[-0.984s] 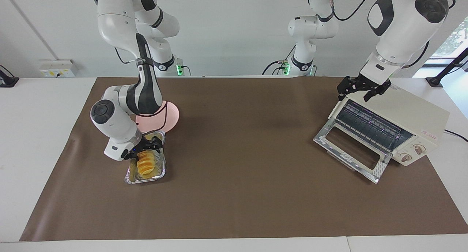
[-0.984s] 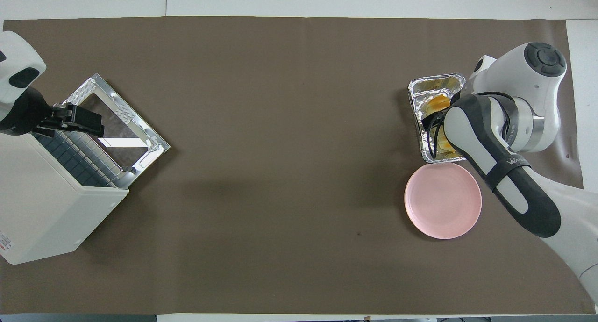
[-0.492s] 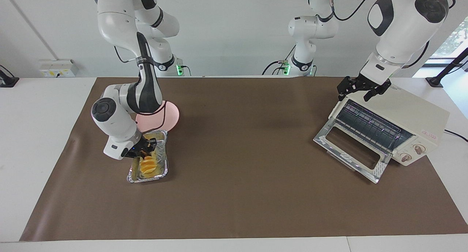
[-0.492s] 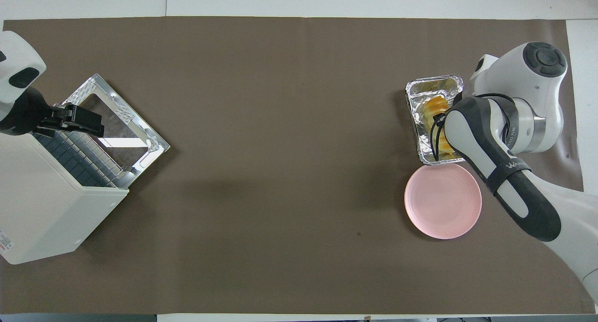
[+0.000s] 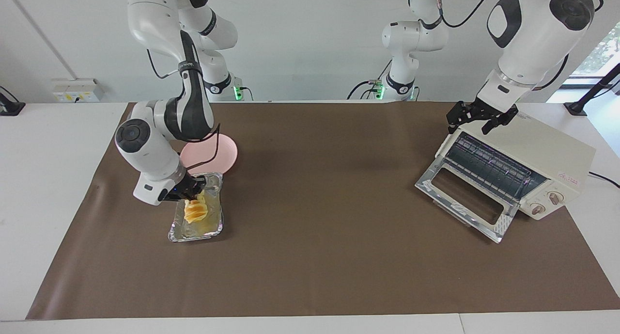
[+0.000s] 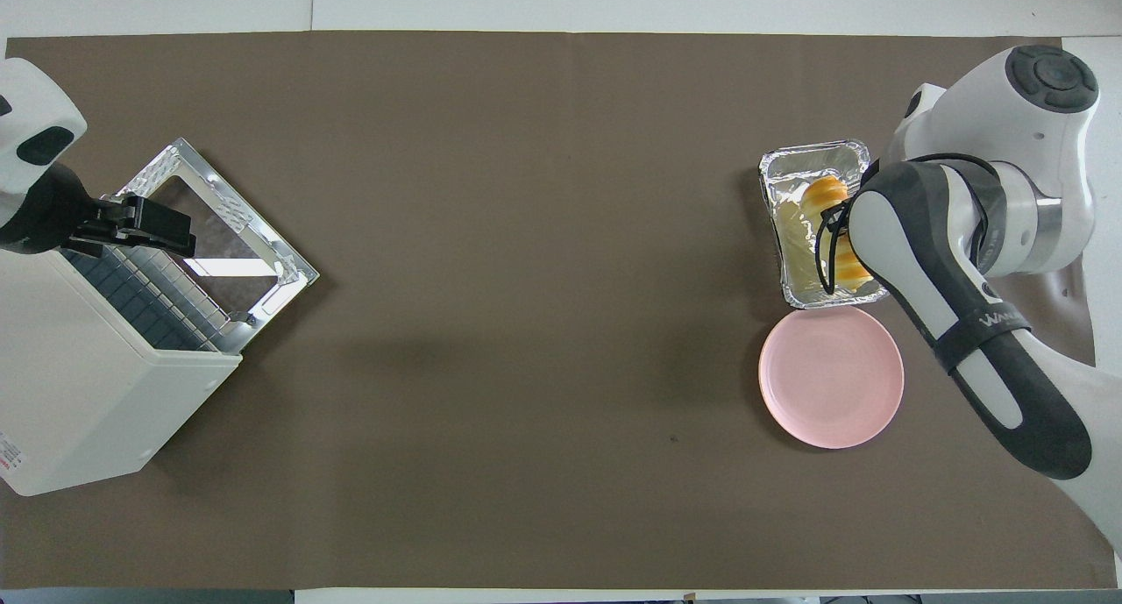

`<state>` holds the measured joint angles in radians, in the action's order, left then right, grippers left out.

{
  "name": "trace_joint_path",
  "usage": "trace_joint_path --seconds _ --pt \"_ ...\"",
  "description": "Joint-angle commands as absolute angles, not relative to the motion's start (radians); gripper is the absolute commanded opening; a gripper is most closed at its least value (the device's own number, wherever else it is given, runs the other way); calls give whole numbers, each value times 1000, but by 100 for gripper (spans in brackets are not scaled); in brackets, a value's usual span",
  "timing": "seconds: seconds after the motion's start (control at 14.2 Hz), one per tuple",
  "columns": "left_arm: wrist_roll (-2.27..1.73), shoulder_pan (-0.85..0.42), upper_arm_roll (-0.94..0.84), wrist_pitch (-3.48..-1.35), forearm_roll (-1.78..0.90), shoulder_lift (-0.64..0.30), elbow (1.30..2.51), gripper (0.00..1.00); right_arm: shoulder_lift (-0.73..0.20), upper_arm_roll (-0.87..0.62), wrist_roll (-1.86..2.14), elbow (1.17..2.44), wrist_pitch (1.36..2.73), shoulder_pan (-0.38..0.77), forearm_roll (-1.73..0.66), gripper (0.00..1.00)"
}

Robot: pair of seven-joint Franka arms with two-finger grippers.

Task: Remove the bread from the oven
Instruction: 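Lift the bread rolls out of the tray with the right gripper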

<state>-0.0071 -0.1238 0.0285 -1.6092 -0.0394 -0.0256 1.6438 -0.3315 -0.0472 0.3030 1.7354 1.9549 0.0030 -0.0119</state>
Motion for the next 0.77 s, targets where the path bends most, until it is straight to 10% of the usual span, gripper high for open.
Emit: trace_joint_path --seconds 0.0,0.7 --pt "-18 -123 31 -1612 -51 -8 1652 100 -232 -54 264 1758 1852 6 8 0" --pt "-18 -123 31 -1612 -51 -8 1652 100 121 -48 264 2172 1779 -45 -9 0"
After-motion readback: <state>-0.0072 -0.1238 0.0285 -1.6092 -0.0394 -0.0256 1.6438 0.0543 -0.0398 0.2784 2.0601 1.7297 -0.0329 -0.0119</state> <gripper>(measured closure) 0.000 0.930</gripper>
